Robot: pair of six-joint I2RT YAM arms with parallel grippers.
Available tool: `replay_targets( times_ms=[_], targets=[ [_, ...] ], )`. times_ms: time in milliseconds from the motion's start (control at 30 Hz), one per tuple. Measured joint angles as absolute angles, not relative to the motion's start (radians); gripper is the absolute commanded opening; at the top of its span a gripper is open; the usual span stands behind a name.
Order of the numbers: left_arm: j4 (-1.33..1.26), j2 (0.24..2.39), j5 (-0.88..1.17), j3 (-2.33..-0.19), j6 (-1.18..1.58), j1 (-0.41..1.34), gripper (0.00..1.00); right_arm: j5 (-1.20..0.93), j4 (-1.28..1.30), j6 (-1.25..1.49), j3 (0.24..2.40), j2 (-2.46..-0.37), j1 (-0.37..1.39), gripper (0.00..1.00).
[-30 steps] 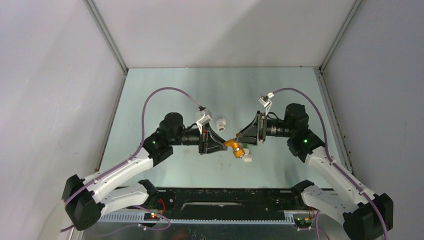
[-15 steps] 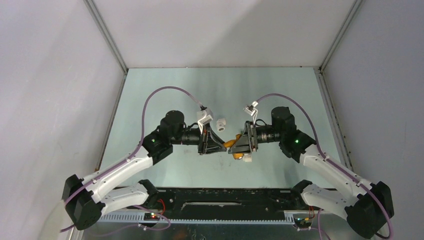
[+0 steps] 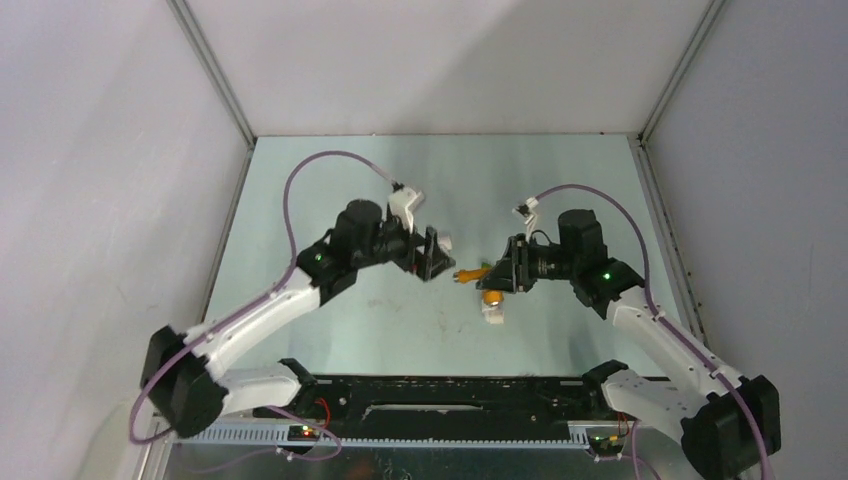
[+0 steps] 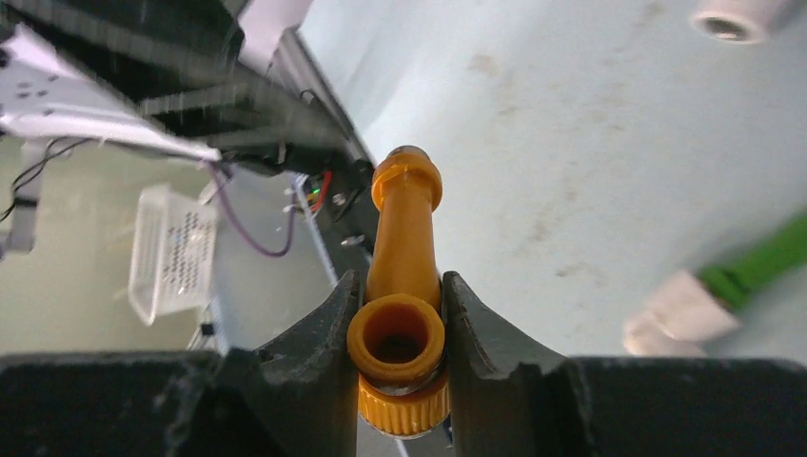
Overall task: Install the water faucets
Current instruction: Adjust the adaptor at the center of the board.
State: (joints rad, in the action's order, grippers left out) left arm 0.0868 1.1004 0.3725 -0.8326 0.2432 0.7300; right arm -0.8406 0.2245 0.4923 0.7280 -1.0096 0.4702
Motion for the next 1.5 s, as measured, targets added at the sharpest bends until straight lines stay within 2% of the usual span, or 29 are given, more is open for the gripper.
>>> replay_targets(
  times_ms=[200,300,467,667,733,1000,1067,1233,1333,1433,1467,1500],
  targets=[
    [0.209,1.431,0.244,-1.061,0.35,0.583,0.97,-0.779,0.284,0.43,0.685,-0.965,0.327,0.0],
    [0.223,1.592,0.262,-1.105,0.413,0.537,0.9,-0.765,0.289,0.413,0.657,-0.954,0.282,0.0],
    [0.262,1.836,0.32,-1.188,0.495,0.503,0.88,-0.758,0.291,0.406,0.632,-0.954,0.242,0.0],
    [0.253,1.966,0.392,-1.278,0.546,0.497,0.86,-0.76,0.289,0.406,0.632,-0.977,0.235,0.0],
    [0.251,1.976,0.398,-1.288,0.551,0.499,0.82,-0.76,0.289,0.407,0.632,-0.986,0.235,0.0],
    [0.267,2.016,0.39,-1.327,0.577,0.509,0.61,-0.766,0.257,0.412,0.632,-1.016,0.233,0.0],
    [0.243,2.014,0.386,-1.309,0.606,0.518,0.49,-0.77,0.239,0.418,0.628,-1.024,0.233,0.0],
    [0.146,1.955,0.328,-1.194,0.726,0.568,0.11,-0.783,0.191,0.438,0.607,-1.045,0.233,0.0],
    [0.049,1.871,0.267,-1.056,0.845,0.61,0.11,-0.788,0.167,0.448,0.597,-1.059,0.233,0.0],
    [-0.006,1.763,0.169,-0.91,0.976,0.656,0.16,-0.79,0.136,0.464,0.585,-1.068,0.236,0.0],
    [-0.012,1.723,0.123,-0.865,1.023,0.677,0.23,-0.79,0.127,0.47,0.581,-1.07,0.241,0.0],
    [-0.011,1.691,0.081,-0.831,1.061,0.698,0.41,-0.789,0.118,0.473,0.577,-1.072,0.244,0.0]
  ],
)
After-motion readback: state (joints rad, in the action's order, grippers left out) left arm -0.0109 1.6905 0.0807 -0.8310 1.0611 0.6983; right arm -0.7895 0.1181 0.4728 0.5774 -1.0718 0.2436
